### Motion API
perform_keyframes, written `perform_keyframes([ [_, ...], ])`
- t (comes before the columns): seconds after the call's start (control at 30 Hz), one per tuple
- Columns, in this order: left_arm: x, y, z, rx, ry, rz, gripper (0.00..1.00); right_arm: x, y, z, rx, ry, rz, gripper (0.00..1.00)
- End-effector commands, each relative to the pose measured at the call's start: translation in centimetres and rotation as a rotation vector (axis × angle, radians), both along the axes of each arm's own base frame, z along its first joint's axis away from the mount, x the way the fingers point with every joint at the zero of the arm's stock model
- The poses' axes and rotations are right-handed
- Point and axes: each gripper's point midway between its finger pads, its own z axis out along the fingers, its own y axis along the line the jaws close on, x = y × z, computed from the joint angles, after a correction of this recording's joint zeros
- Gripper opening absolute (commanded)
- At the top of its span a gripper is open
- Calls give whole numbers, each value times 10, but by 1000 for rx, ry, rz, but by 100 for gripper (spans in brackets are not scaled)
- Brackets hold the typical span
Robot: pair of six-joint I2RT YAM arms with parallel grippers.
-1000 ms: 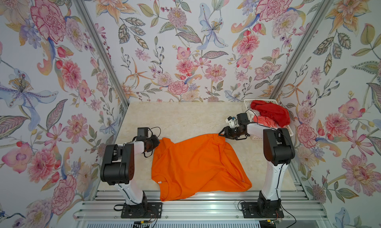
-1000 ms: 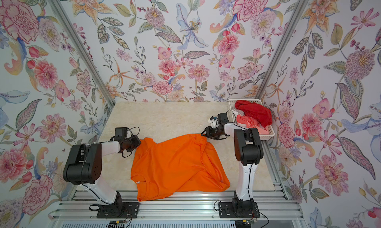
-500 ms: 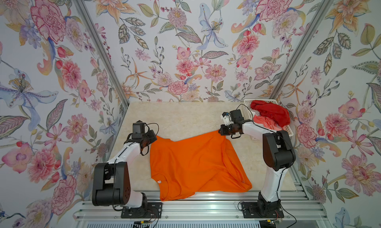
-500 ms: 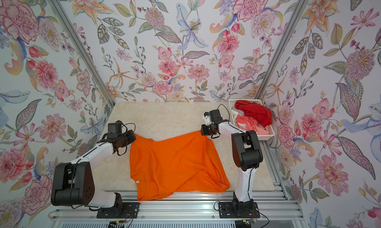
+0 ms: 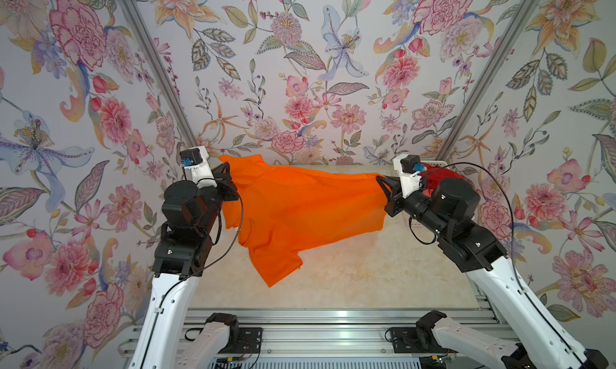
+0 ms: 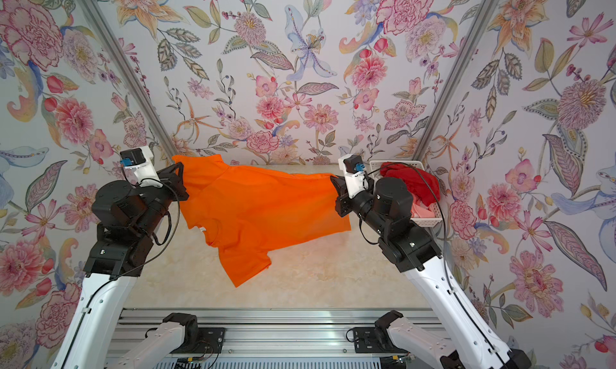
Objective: Fold and stack t-shirts
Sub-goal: Flatten out the T-shirt at the center of the board.
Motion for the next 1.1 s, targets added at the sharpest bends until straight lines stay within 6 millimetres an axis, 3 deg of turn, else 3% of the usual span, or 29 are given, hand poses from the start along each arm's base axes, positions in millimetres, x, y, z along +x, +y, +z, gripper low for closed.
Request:
perform_keyframes([
  [0.0, -36, 9, 38, 40, -96, 31, 0, -39, -11, 28, 44, -95, 35, 0],
  [0.1, -63, 14, 65, 34, -179, 44, 0, -64, -23, 49, 84, -161, 53, 0],
  [0.2, -80, 20, 78, 46, -224, 65, 0, -69, -30, 48, 86, -157, 37, 0],
  [0.33, -94, 26, 81, 49, -244, 93, 0, -70, -31, 43, 98, -131, 35, 0],
  [0.53, -79, 37, 67, 44, -168, 164, 0, -51, -40, 42, 113, -83, -73, 0],
  [0.7, -57, 27, 66, 55, -130, 126, 0, -52, -28, 56, 105, -115, -16, 0],
  [0.87, -69, 13, 106, 91, -220, 43, 0, -87, -24, 91, 137, -234, 123, 0],
  [0.93, -85, 7, 126, 93, -278, -2, 0, -105, -28, 105, 163, -267, 168, 0],
  [1.07, -121, 3, 147, 91, -360, -48, 0, -141, -41, 117, 213, -304, 237, 0],
])
